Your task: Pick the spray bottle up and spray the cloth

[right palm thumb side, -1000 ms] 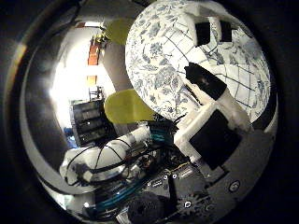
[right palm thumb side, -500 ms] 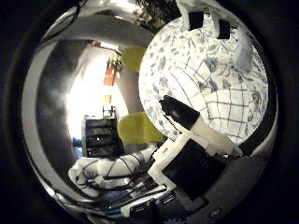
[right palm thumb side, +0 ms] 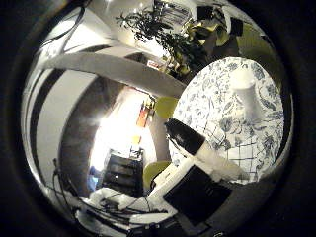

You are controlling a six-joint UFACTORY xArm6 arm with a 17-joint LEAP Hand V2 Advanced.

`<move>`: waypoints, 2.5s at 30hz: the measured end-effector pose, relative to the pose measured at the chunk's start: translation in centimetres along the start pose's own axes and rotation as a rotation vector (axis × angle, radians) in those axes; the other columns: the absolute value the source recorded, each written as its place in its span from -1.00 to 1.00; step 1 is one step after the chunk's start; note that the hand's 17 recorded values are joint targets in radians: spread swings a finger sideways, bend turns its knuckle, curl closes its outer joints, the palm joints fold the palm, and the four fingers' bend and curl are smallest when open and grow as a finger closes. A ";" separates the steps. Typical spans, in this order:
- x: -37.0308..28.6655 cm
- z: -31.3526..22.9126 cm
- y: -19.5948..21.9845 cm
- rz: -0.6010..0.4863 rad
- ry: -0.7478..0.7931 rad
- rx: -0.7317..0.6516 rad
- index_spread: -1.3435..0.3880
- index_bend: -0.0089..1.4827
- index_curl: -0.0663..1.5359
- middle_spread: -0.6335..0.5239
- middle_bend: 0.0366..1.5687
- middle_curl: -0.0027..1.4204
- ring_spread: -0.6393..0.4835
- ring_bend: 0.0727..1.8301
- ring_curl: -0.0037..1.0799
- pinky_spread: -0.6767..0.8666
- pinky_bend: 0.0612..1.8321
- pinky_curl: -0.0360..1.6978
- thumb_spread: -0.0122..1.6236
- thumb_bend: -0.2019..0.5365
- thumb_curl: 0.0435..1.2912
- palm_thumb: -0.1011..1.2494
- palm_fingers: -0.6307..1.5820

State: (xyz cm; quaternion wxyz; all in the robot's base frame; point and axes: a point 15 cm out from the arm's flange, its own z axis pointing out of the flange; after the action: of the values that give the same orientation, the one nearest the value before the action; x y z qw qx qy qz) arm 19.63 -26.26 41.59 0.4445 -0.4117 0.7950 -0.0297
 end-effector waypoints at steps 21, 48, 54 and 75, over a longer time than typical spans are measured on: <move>14.2 4.3 1.2 0.124 -0.254 0.093 0.34 -0.79 -0.57 0.28 -0.67 -0.47 0.50 -0.60 -0.47 0.39 -0.66 -0.45 0.31 -0.51 -0.54 0.02 -0.30; 15.5 13.4 0.1 0.089 -0.250 -0.042 0.35 -0.79 -0.60 0.35 -0.70 -0.50 0.51 -0.61 -0.48 0.37 -0.57 -0.57 0.25 -0.53 -0.57 -0.02 -0.34; 13.7 16.7 -1.4 0.045 -0.256 -0.069 0.39 -0.78 -0.59 0.35 -0.69 -0.49 0.51 -0.61 -0.48 0.34 -0.58 -0.59 0.24 -0.52 -0.56 -0.01 -0.31; 0.4 29.8 -0.1 0.117 -0.516 -0.156 0.27 0.36 -0.02 -0.11 0.54 -0.02 -0.16 0.45 0.10 -0.42 0.33 -0.21 0.09 -0.49 -0.17 0.67 0.71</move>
State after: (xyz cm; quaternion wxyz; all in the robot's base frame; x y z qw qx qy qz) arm 41.36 -17.13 23.42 0.6002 -0.3921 0.6778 0.1632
